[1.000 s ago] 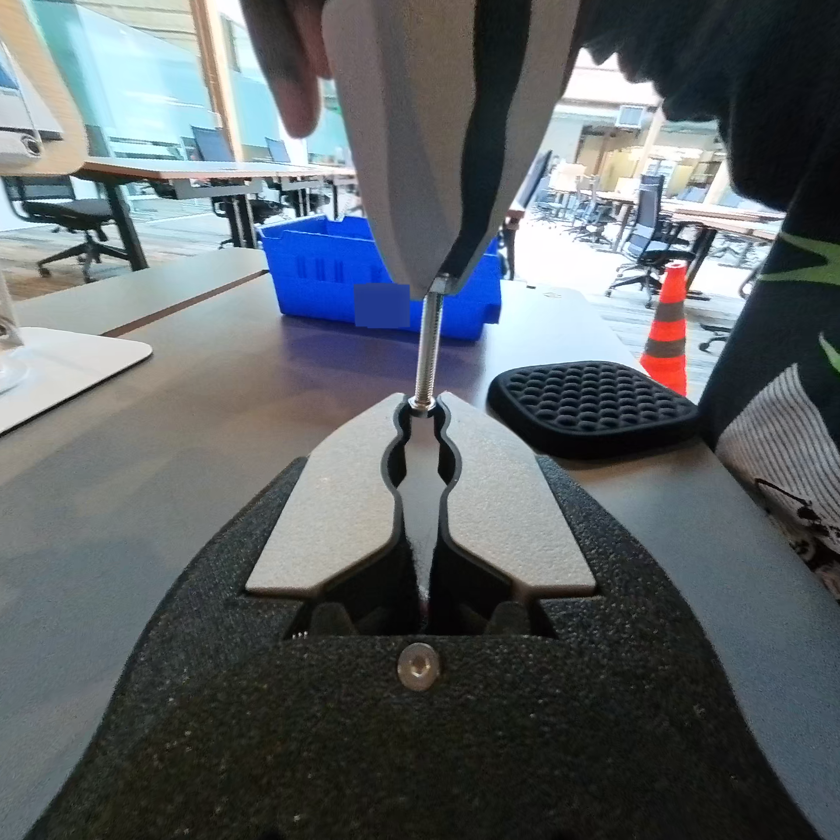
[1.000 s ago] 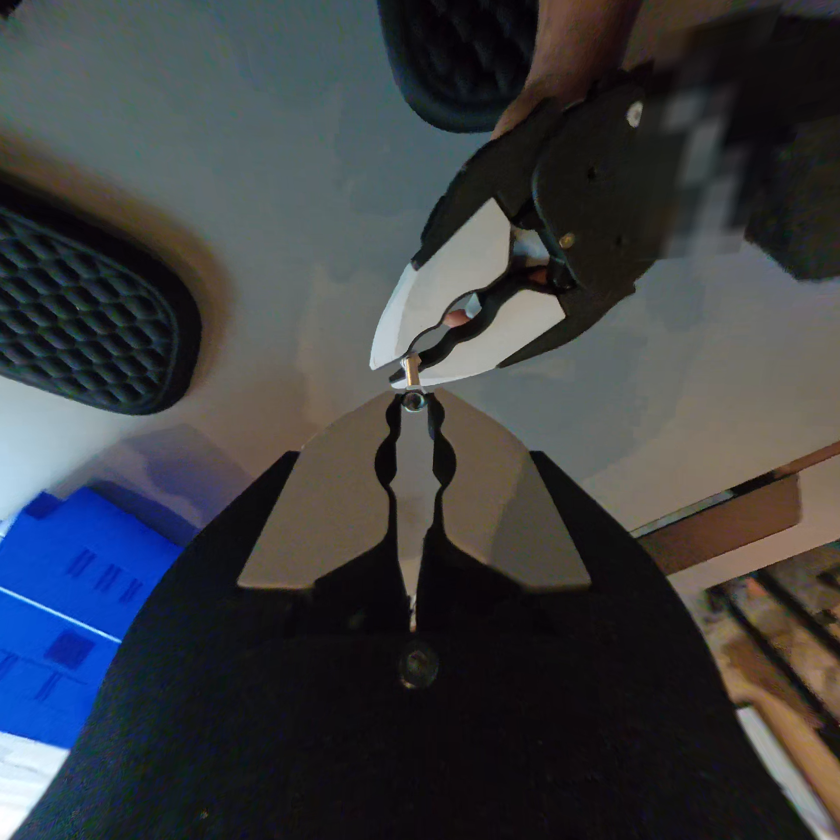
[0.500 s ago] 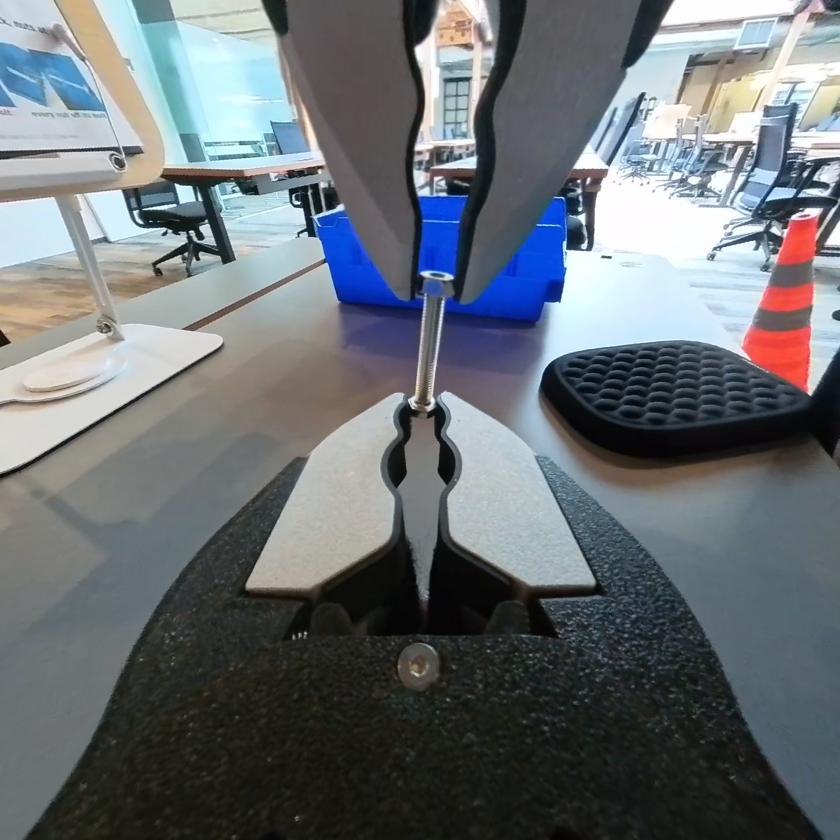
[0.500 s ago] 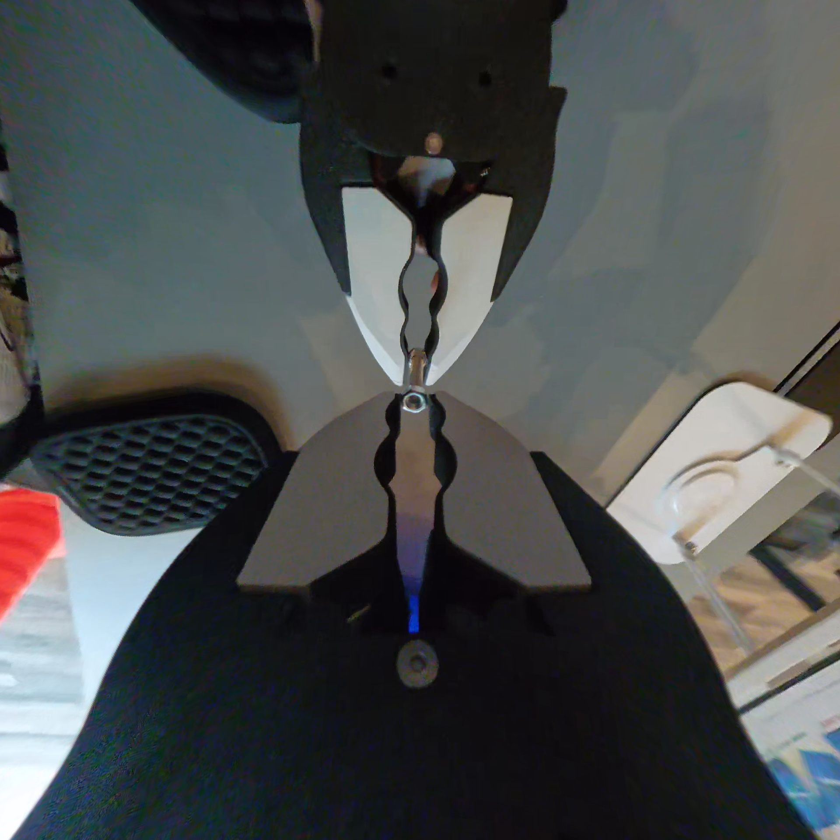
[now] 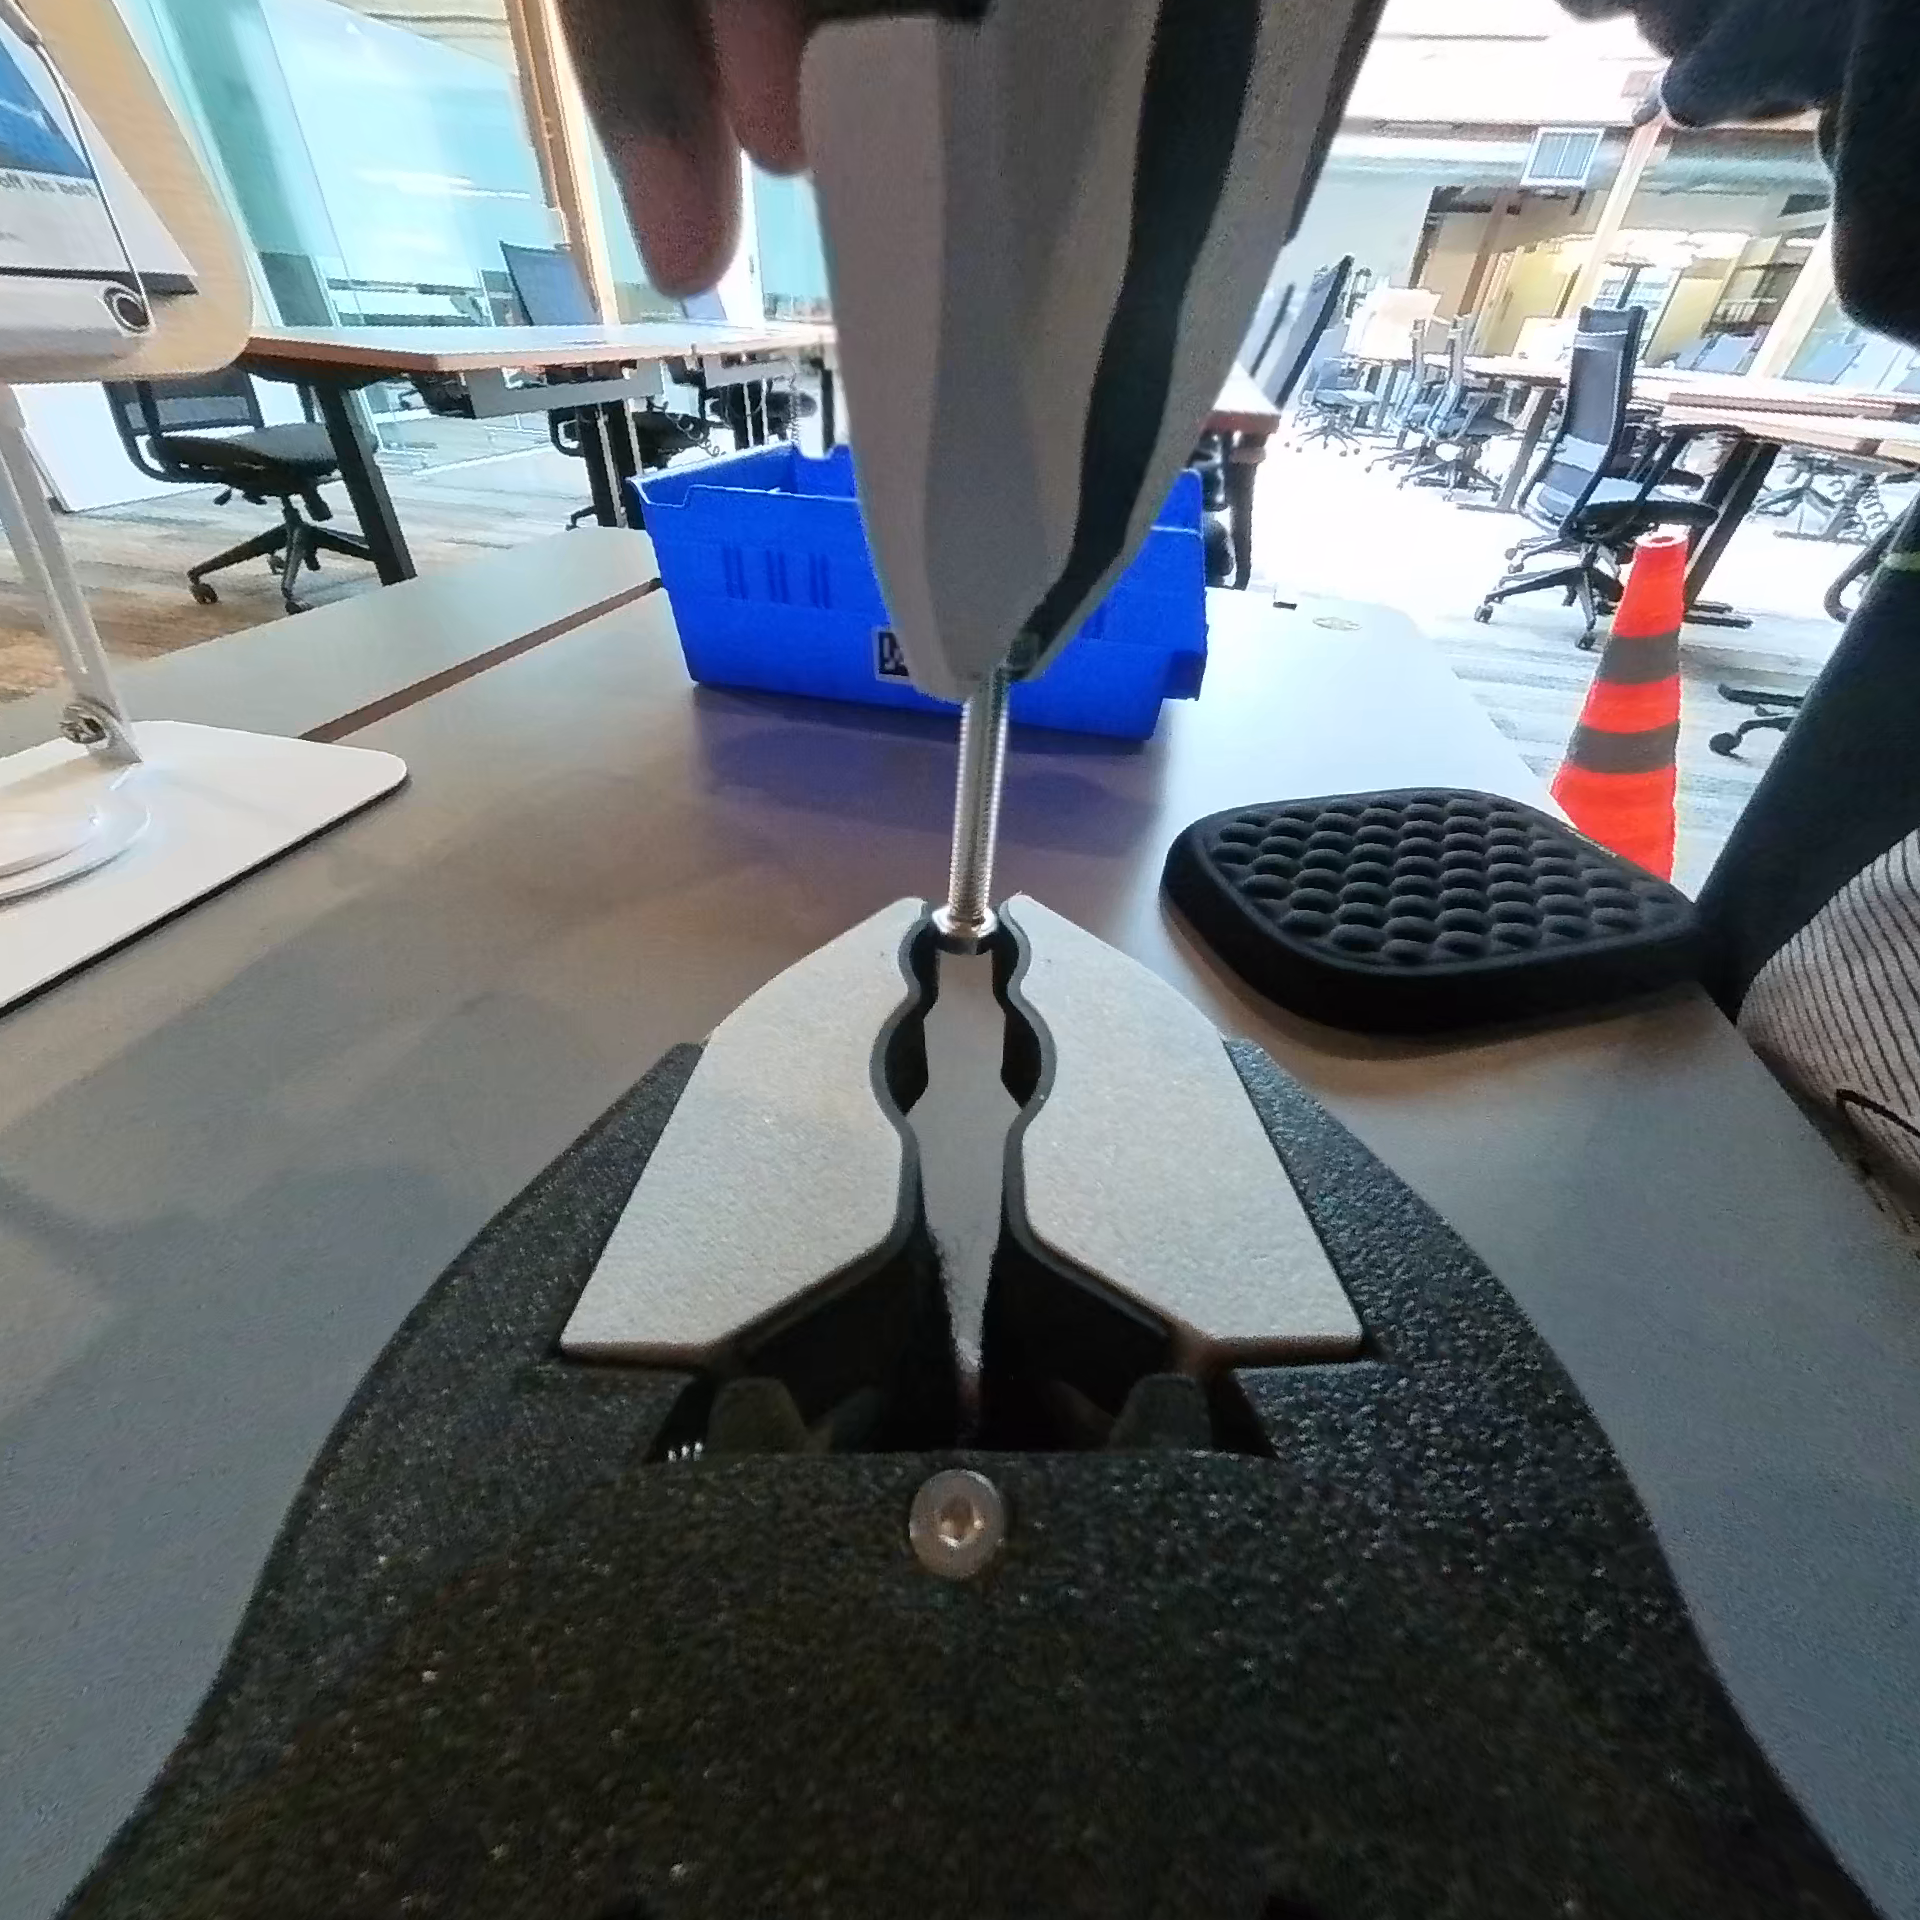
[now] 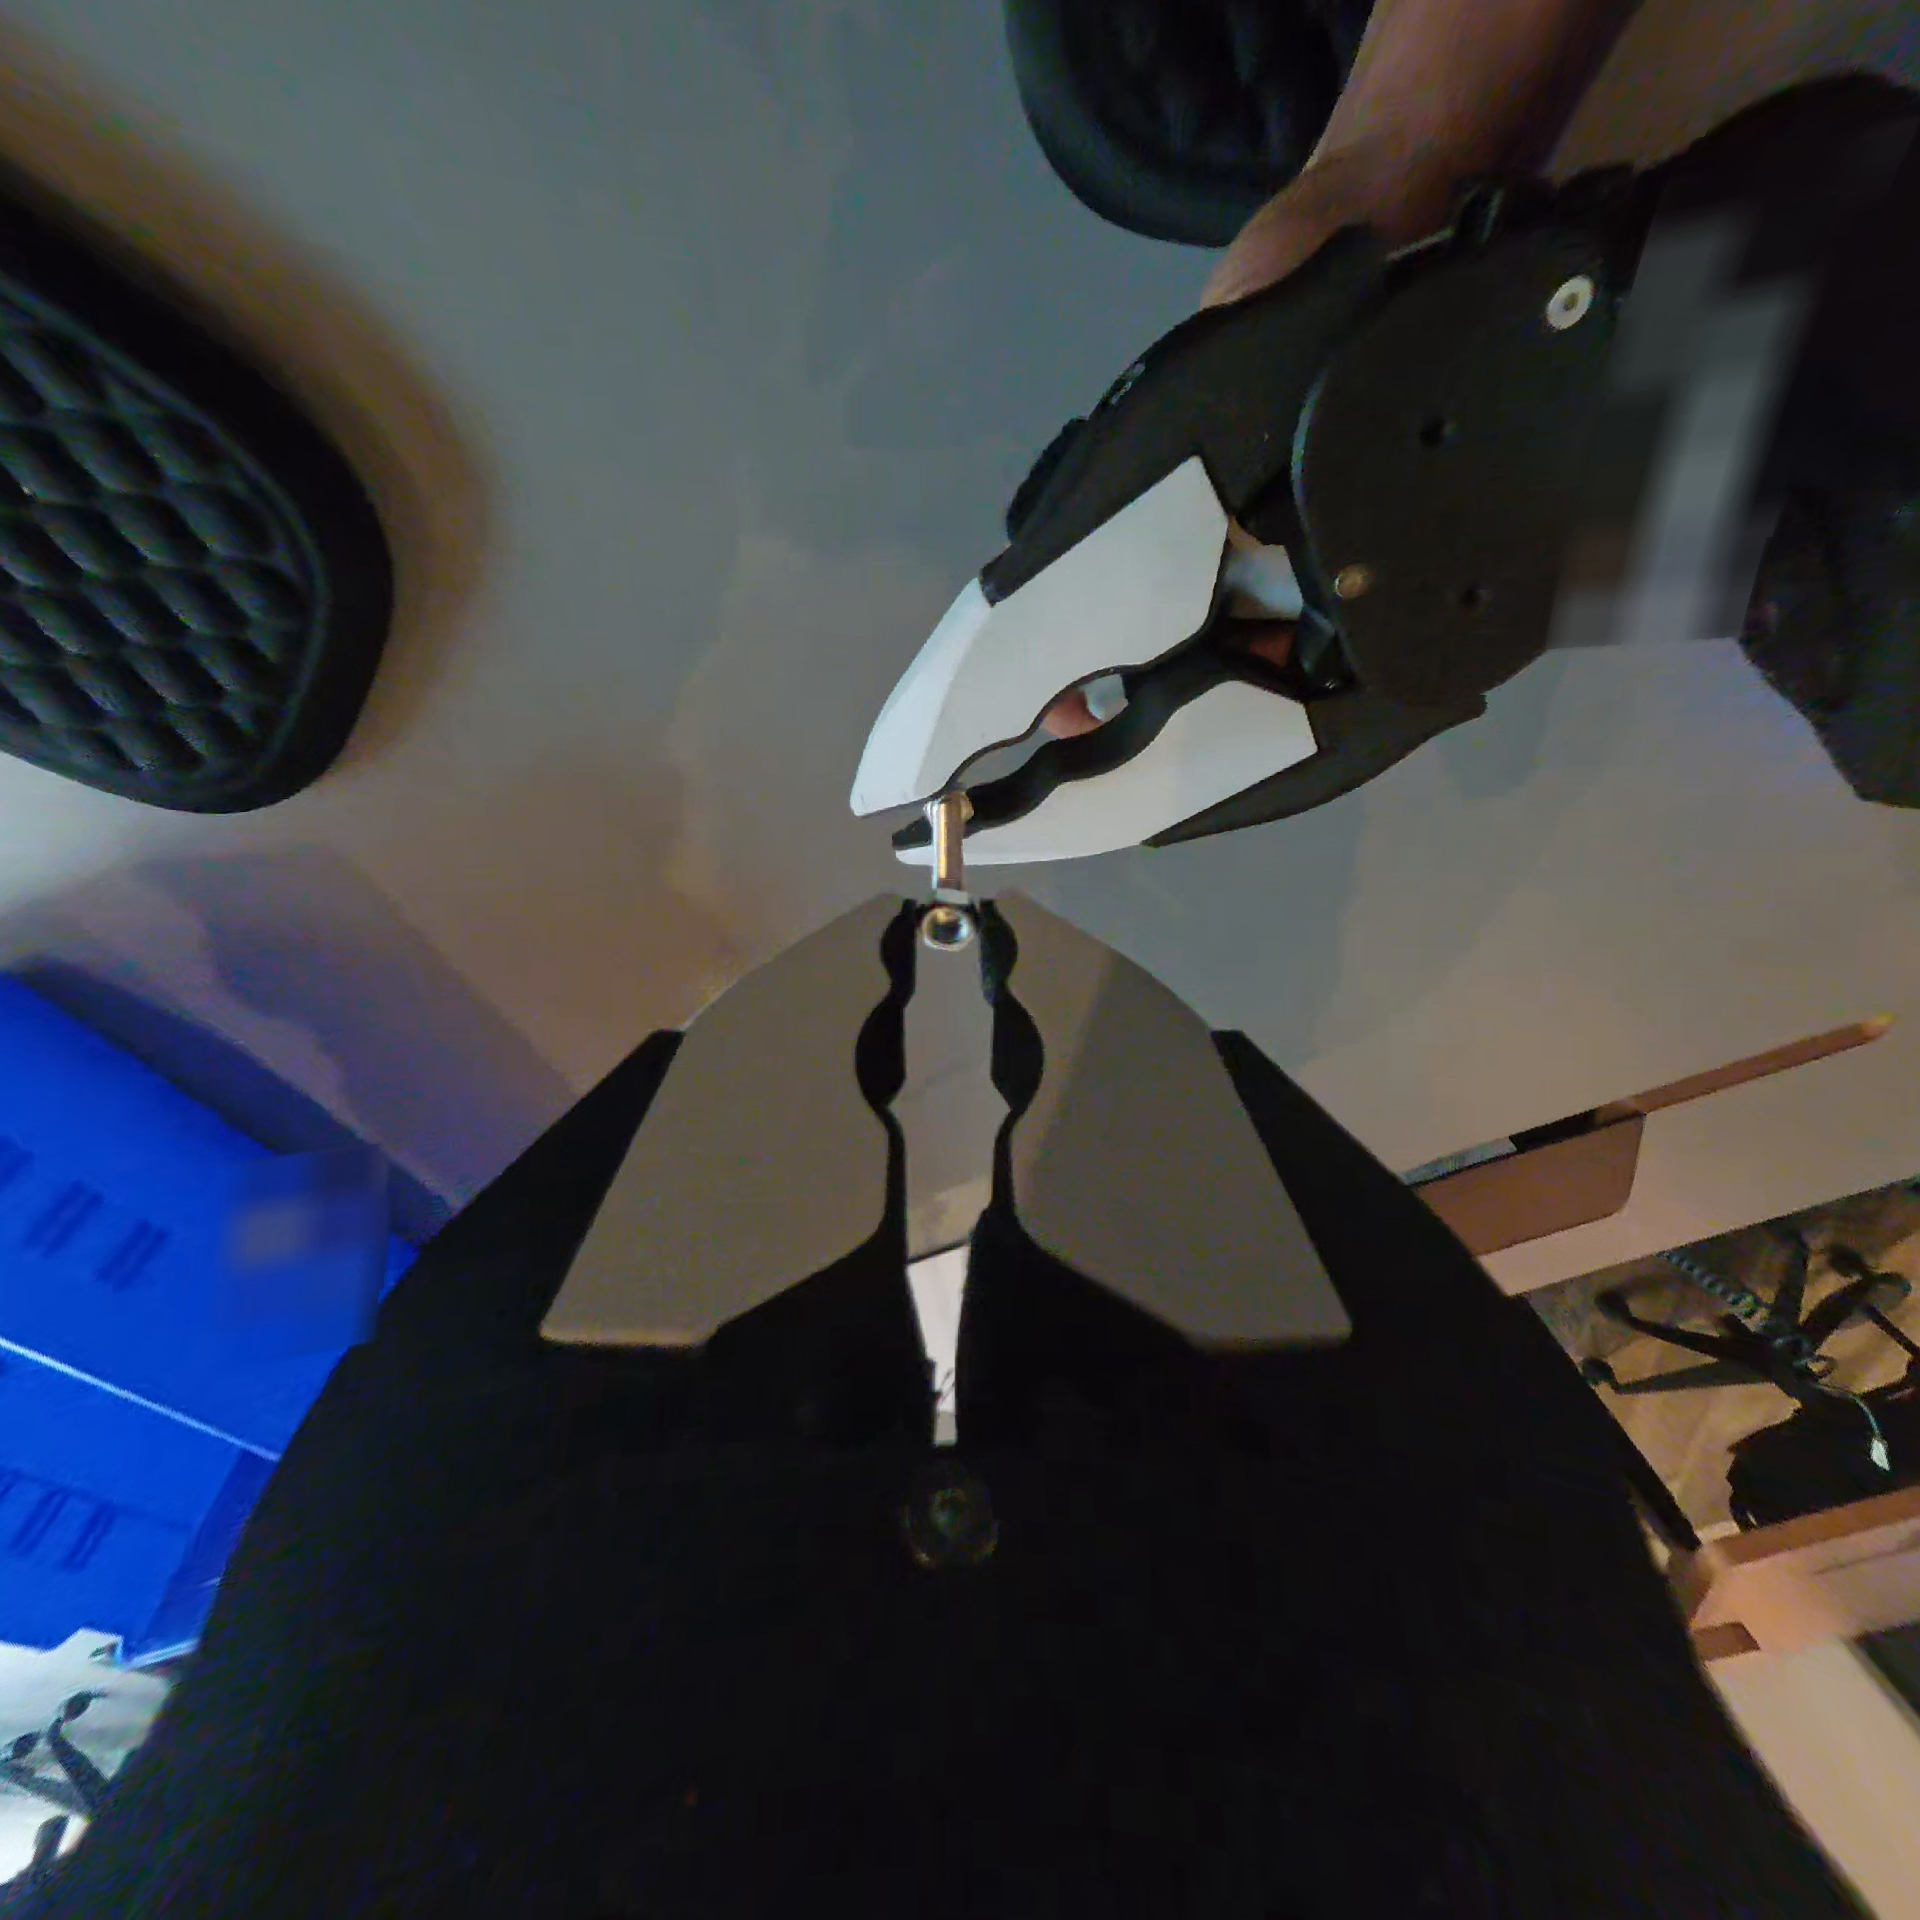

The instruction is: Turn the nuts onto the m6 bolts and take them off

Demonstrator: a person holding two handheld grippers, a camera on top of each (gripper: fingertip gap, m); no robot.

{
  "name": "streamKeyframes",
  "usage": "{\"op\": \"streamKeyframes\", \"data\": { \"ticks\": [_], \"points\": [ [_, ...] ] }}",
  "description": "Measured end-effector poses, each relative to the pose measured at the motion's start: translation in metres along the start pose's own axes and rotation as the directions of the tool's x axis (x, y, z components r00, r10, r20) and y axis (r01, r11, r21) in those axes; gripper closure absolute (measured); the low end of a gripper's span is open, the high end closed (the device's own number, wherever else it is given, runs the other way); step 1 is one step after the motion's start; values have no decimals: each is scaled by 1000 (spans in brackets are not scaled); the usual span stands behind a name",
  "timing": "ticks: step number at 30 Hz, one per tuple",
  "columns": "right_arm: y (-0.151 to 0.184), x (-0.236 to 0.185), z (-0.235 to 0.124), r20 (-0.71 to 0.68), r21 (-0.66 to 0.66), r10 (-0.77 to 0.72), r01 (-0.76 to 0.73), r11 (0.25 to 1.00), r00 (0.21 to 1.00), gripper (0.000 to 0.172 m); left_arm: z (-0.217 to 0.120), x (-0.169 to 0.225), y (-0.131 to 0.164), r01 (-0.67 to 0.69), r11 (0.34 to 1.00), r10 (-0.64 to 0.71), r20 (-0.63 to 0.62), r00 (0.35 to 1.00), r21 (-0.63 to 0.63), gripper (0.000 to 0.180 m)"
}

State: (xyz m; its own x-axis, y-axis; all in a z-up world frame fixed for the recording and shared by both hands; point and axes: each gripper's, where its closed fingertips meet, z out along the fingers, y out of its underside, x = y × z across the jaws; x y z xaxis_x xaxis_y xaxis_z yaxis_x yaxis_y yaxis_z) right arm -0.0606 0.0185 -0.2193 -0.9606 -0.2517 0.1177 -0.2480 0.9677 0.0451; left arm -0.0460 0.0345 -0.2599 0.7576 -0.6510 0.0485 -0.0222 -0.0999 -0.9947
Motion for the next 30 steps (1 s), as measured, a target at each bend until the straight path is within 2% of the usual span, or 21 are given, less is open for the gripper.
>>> {"op": "streamKeyframes", "data": {
  "ticks": [3, 7, 9, 11, 14, 15, 18, 20, 23, 25, 30],
  "points": [
    [0, 1, 0, 7, 9, 93, -93, 996, 996, 161, 0, -1, 0, -2, 1000, 2, 15, 1000, 4, 171],
    [3, 0, 0, 30, 8, 340, -340, 940, 940, 161, 0, -5, -1, -22, 1000, 22, 62, 998, 3, 172],
    [4, 0, 1, 39, 5, 478, -478, 878, 878, 162, 0, -7, 0, -35, 999, 35, 92, 995, -2, 172],
    [4, 0, 2, 63, 5, 625, -626, 780, 778, 162, 1, -8, 0, -52, 999, 53, 122, 991, -11, 172],
    [6, -4, 3, 94, -13, 743, -745, 667, 663, 162, 1, -12, 2, -84, 996, 88, 170, 981, -31, 172],
    [6, -4, 4, 97, -12, 750, -753, 658, 654, 162, 1, -12, 3, -90, 995, 96, 173, 980, -38, 172],
    [5, -3, 4, 74, 17, 708, -710, 704, 703, 162, 2, -11, 3, -78, 996, 82, 146, 986, -37, 171],
    [6, -1, 3, 58, 26, 704, -706, 708, 708, 159, 1, -11, 2, -62, 998, 66, 140, 988, -28, 171],
    [8, -2, 3, 71, 24, 759, -762, 647, 647, 143, 1, -12, 4, -65, 997, 71, 152, 986, -42, 171],
    [10, -3, 4, 70, 28, 787, -789, 613, 614, 146, 1, -13, 4, -64, 997, 70, 158, 985, -45, 171],
    [6, -2, 6, 60, 54, 772, -774, 631, 633, 162, 2, -12, 4, -59, 997, 66, 150, 986, -49, 171]
  ]
}}
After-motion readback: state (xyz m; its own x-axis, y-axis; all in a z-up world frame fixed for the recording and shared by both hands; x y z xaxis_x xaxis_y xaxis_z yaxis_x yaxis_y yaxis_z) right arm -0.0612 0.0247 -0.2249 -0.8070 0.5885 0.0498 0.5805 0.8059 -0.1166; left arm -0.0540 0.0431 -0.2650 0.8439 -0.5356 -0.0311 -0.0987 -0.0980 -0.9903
